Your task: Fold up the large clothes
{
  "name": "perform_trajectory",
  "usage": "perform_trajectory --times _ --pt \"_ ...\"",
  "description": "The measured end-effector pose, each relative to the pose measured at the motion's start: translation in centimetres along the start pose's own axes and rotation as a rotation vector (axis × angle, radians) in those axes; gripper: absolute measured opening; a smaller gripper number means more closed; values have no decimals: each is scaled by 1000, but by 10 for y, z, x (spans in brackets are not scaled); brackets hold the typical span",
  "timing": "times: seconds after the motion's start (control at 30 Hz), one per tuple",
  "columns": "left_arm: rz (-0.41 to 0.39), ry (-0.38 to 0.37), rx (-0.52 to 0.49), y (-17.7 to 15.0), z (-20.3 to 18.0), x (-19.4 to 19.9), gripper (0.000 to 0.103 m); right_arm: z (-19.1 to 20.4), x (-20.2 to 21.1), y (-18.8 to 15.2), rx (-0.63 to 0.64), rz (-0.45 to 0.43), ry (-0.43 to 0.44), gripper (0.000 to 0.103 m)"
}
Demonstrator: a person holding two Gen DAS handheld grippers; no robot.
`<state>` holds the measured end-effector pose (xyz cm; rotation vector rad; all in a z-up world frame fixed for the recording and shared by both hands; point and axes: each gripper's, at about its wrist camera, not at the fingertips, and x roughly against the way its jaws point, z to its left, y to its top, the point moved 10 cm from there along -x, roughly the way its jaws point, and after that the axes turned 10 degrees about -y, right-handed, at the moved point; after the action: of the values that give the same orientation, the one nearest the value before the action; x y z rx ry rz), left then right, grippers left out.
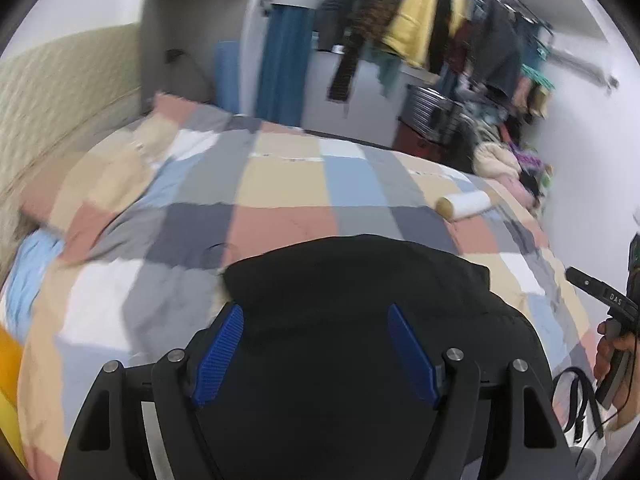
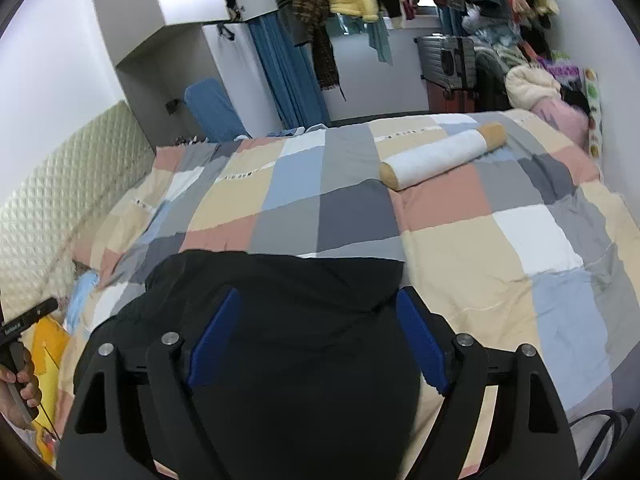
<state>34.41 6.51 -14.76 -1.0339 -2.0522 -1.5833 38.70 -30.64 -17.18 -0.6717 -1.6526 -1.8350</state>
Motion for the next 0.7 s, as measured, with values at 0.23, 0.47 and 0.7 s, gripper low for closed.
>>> perform_trajectory --times 0.23,0.47,0.7 --pt "10 40 -112 1 -45 -75 74 64 -31 -19 46 -17 53 82" --pt "58 167 -229 -23 -45 -128 74 89 -93 -43 138 30 11 82" --pt "56 131 -180 -22 -34 -144 75 92 -112 -43 151 24 13 83"
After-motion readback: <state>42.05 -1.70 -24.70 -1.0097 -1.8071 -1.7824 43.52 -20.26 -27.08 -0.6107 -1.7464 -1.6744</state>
